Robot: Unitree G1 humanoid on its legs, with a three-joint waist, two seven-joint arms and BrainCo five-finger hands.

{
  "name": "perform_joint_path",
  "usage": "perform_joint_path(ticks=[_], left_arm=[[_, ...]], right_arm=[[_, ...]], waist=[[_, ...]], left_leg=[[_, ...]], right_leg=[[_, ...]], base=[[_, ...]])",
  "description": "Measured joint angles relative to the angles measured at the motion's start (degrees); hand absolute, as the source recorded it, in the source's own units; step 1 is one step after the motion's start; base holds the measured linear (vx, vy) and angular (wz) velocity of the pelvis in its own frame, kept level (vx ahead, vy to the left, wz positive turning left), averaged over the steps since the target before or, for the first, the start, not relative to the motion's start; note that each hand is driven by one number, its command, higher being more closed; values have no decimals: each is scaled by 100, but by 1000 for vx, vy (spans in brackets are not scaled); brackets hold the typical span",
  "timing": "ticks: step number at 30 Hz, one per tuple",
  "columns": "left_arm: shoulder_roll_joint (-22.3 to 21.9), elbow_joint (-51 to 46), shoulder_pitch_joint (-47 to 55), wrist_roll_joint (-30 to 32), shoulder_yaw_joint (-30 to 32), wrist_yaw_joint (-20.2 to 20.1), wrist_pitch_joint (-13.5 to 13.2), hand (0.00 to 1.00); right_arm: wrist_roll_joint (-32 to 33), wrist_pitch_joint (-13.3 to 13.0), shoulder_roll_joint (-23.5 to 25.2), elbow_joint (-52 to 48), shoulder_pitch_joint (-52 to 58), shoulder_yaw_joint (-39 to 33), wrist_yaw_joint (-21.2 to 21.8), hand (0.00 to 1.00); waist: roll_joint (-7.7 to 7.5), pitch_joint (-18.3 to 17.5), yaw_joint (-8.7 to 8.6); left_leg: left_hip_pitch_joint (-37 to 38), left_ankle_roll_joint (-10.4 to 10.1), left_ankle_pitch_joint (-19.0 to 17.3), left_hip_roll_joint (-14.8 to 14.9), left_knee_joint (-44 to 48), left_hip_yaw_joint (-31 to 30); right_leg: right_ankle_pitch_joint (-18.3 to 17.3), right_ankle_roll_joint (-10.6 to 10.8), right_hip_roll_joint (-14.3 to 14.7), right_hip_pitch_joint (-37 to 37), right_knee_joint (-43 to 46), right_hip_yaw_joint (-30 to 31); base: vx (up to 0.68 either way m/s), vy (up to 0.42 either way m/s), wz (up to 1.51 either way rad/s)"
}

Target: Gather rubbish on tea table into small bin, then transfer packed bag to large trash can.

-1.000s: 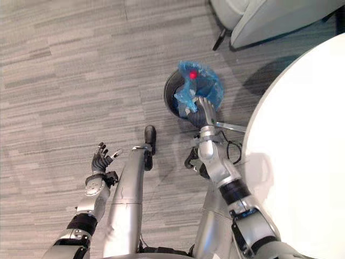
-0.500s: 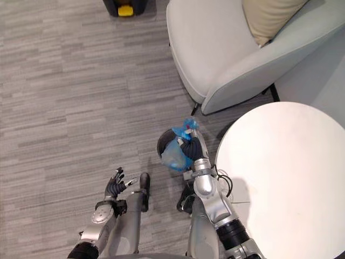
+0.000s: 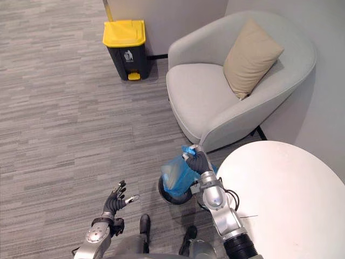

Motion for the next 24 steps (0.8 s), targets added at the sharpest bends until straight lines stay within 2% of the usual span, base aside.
perform_joint_path(ticks=[10,14,24], left_arm=[[-64,-1216,162,476,-1,-58,-57,0],[-56,-1380,106,901,-29,14,-119,0],[95,-1710,-332,1335,-469,-29,-122,0]], right_arm=[[1278,-36,-187,-283,-58,41,559,100],[1650,-202,-292,-340,-307,127,667,100],[2147,-214,-446,-341,-729,443,954,100]], waist=[[37,-181,20],[118,-289,19],[166,-357,17]], left_leg=[[420,4,-3,15,-121,3],[488,6,-5,23,-181,62],[646,7,-6,60,-220,180]], right_leg=[[72,-7,128,454,-280,47],[184,-16,172,497,-419,159],[279,-36,244,624,-557,301]], base=[[11,-2,-2],[-11,14,-12],[-8,8,-8]])
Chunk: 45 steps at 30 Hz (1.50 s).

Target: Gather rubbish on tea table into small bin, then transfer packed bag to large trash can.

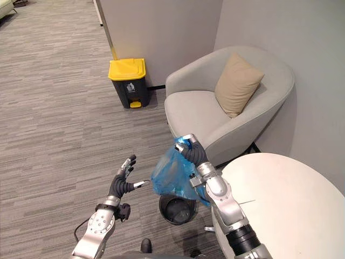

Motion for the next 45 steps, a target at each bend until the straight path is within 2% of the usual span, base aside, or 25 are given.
perform_joint_path(ticks=[9,14,22,28,45], left_arm=[[388,-63,-782,296,-349,-78,-97,0],[407,-107,-855,451,-423,-75,-112,0],[132,85,-1009,576,-611,-52,-87,0],[-92,559,-1092,701,-610,87,78,0],[-315,930,-1057,837,-560,333,6,0]], right_arm=[[205,0,-152,-25,-433,303,249,100],[311,-1,-84,-227,-667,684,281,100],[639,0,83,-412,-812,1003,388,100],[947,1,248,-467,-827,1297,504,100],[1122,107,412,-467,-1637,2058,469,100]], waist=[[0,-4,-37],[3,-31,-137],[8,-126,-156],[2,-249,-159],[-4,-266,-127]], left_leg=[[21,-1,1,3,0,54],[19,-1,1,4,-4,100],[23,-2,2,25,-8,138],[25,-2,4,32,-12,137],[104,-4,4,39,-51,128]], right_leg=[[85,-1,26,40,-118,54],[150,-6,46,48,-211,103],[222,-21,85,64,-313,156],[224,-23,94,65,-321,161],[231,-17,103,153,-342,167]], base=[[6,3,-3],[9,10,-5],[4,4,-3],[0,0,0],[0,0,0]])
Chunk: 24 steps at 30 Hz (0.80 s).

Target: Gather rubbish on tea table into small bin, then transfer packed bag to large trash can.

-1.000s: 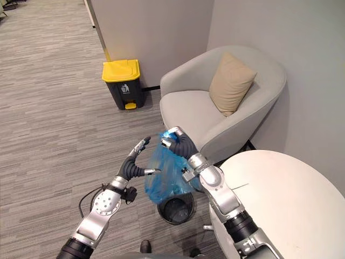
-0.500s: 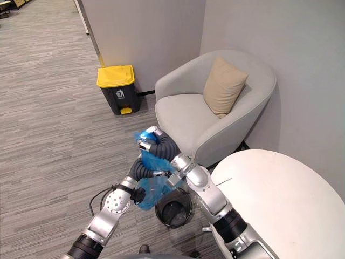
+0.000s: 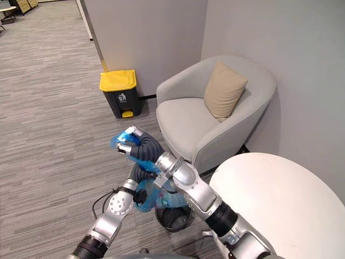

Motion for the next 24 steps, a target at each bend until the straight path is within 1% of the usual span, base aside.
perform_joint_path(ticks=[3,7,11,12,14,18,24], left_arm=[[-6,13,0,-4,-2,27,0,0],[-8,121,-3,2,-27,200,-1,0],[-15,223,-11,22,-59,294,-4,0],[-3,235,-11,70,-56,367,0,100],[18,235,-11,82,-54,393,-4,100],[18,503,-69,297,-99,430,-15,100],[81,778,-225,307,-176,477,-25,100]], right_arm=[[0,9,14,0,-123,23,-11,100],[-1,17,18,0,-361,266,-104,100],[-1,21,19,0,-511,391,-127,100],[-1,21,27,0,-531,395,-142,100],[-1,25,43,1,-579,420,-160,100],[0,38,43,13,-702,537,-223,100],[44,97,41,43,-702,609,-231,100]], waist=[[-1,0,20],[-1,-2,49],[0,-2,139],[0,-2,155],[0,-2,148],[-5,-10,148],[-6,-10,147]], left_leg=[[2,0,0,0,2,-4],[13,-3,3,0,32,-7],[45,-6,5,0,30,-14],[67,-6,4,-1,25,-23],[85,-6,4,-3,-1,-23],[71,-22,10,29,1,-47],[-20,-62,37,104,35,-58]], right_leg=[[0,0,1,3,1,-2],[0,0,2,12,1,-2],[0,0,1,45,4,-6],[-2,2,-2,70,3,-15],[-2,3,-7,86,6,-14],[-1,0,24,82,4,-15],[11,-21,99,-7,8,-14]], base=[[0,0,0],[0,0,0],[0,0,0],[0,0,0],[0,0,0],[0,0,0],[0,0,0]])
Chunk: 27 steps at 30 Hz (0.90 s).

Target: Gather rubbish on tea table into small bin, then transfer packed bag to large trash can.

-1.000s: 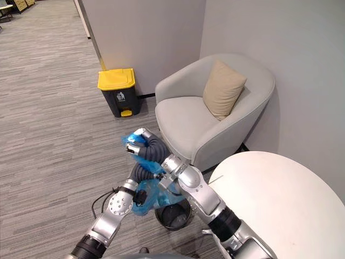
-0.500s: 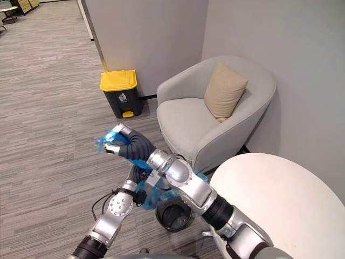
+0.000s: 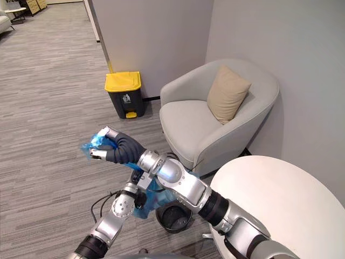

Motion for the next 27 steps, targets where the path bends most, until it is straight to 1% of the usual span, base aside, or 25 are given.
perform_joint_path(ticks=[5,9,10,15,17,19,21,23,26,27], left_arm=[[27,26,-5,-1,-57,1,-94,100],[37,22,13,-76,-19,1,-111,100],[37,21,16,-77,-12,1,-111,100],[7,-9,125,-263,202,-6,-85,100],[-15,-41,262,-372,311,-10,-75,100],[-83,-109,344,-454,442,-8,-64,100],[-93,-162,435,-506,506,-10,-61,100],[-157,-242,508,-546,626,-9,-33,100],[-204,-439,622,-582,782,-2,16,100],[-207,-490,657,-583,820,-1,20,100]], right_arm=[[0,12,-2,3,0,-1,-1,100],[-84,12,-5,3,1,-3,-3,100],[-91,12,-6,3,1,-3,-2,0],[-407,3,73,1,33,-109,21,0],[-837,-69,211,-2,207,-298,9,0],[-1175,-197,219,-2,357,-347,8,0],[-1499,-258,248,-11,465,-393,1,0],[-1985,-421,250,-11,622,-461,-26,0],[-2594,-515,239,-11,775,-498,-123,0],[-2694,-550,235,-11,815,-510,-147,0]], waist=[[0,0,-9],[1,1,-9],[1,1,-10],[-3,4,-19],[-4,5,-24],[-7,7,-13],[-7,7,-20],[-12,10,-15],[-19,14,-23],[-21,15,-28]], left_leg=[[-2,-1,0,14,1,-7],[0,-2,-1,14,1,-11],[0,-2,-1,14,1,-11],[17,1,-1,-7,-3,14],[19,1,-1,-18,-4,18],[16,2,-2,-27,-5,15],[17,2,-2,-35,-5,16],[14,3,-2,-41,-9,13],[11,3,-3,-44,-32,11],[10,4,-3,-44,-36,11]], right_leg=[[-2,-3,17,-1,-2,9],[-5,-4,16,-2,3,13],[-5,-4,16,-2,4,13],[-11,4,-27,-1,6,28],[-19,16,-30,-1,6,31],[-20,19,-33,-1,3,24],[-21,20,-34,1,0,24],[-21,21,-39,4,-6,18],[-22,21,-42,5,-13,15],[-23,22,-42,6,-17,15]], base=[[0,0,0],[0,0,0],[0,0,0],[0,3,-1],[0,0,0],[0,0,0],[0,0,0],[0,0,0],[0,0,0],[0,0,0]])
